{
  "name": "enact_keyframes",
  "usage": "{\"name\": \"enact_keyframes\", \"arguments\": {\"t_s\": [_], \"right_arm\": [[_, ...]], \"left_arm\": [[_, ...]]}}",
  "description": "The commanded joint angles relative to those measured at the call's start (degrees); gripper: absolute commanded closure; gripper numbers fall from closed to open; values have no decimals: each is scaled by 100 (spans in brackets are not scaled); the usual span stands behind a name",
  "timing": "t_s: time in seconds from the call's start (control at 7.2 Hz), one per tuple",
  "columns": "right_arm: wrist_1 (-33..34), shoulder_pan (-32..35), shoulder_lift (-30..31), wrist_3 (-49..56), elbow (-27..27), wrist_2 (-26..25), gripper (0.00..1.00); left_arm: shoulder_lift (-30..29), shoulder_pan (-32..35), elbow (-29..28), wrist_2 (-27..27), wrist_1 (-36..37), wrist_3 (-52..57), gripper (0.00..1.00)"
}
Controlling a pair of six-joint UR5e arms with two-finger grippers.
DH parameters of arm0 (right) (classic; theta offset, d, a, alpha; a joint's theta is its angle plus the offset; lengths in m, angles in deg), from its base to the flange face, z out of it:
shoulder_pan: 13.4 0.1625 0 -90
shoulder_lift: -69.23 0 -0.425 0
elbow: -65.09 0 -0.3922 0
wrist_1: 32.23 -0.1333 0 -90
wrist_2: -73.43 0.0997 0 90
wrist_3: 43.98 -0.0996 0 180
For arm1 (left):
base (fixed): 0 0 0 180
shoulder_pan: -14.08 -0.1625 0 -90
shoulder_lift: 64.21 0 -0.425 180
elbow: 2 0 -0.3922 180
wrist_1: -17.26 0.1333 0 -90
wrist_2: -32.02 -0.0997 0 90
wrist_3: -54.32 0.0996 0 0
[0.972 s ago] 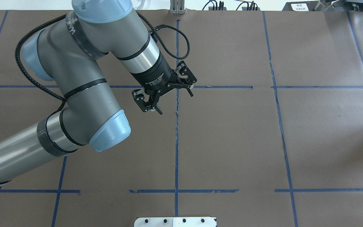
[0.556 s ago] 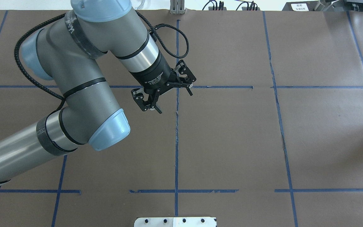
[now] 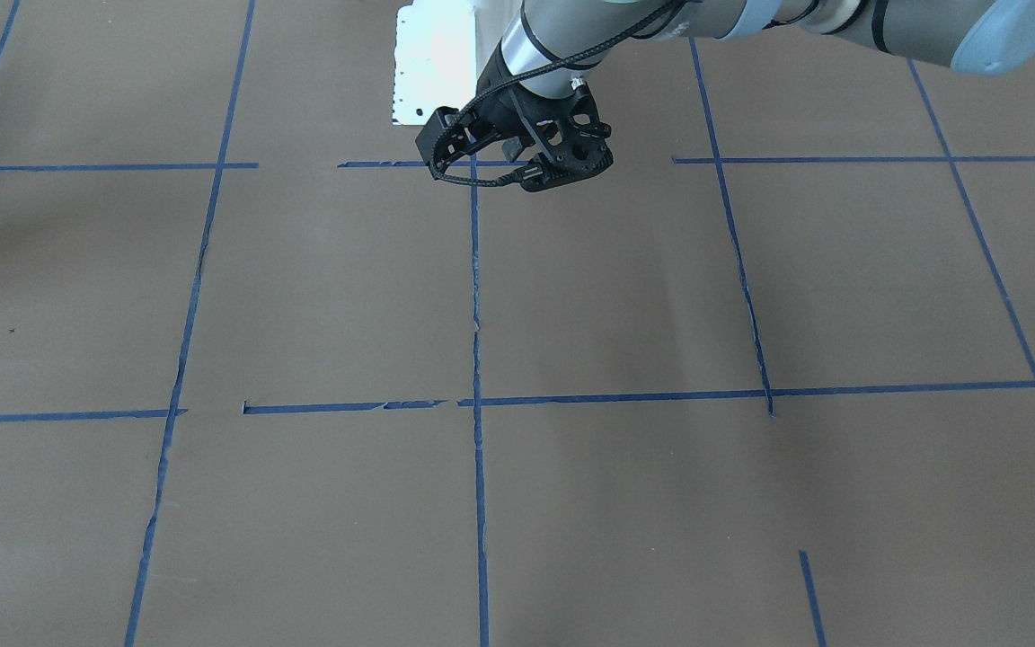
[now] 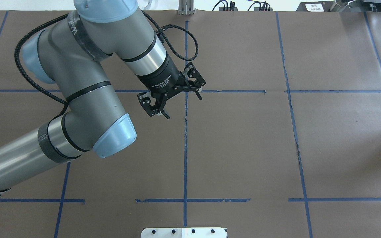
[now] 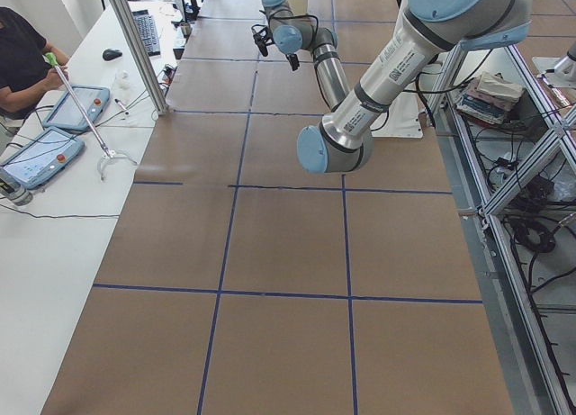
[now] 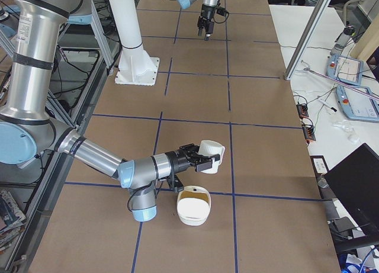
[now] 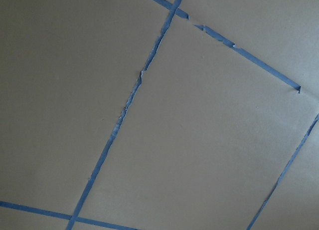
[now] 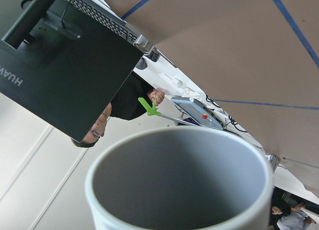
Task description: Left arm hands cup to right arm to dump lemon
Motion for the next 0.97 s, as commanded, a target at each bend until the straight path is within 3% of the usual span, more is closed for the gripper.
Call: {"name": "enact_keyframes", "arguments": {"t_s": [0.0,0.28,0.56,0.83], "right_arm": [[1095,-171,-304,693,-479,-9,59],[1722,-495,-795,1071,-534,-332,58],[2197,-1110,-1164,2333,-525,-895,58],[2681,-1532,-1709,4288,-534,-845,58]], "left_arm": [[0,9,0,-4,7,0,0],[0,35,0,-4,-2,0,0],[0,53,0,-4,7,0,0],[-9,62,26,-205,7,0,0]]}}
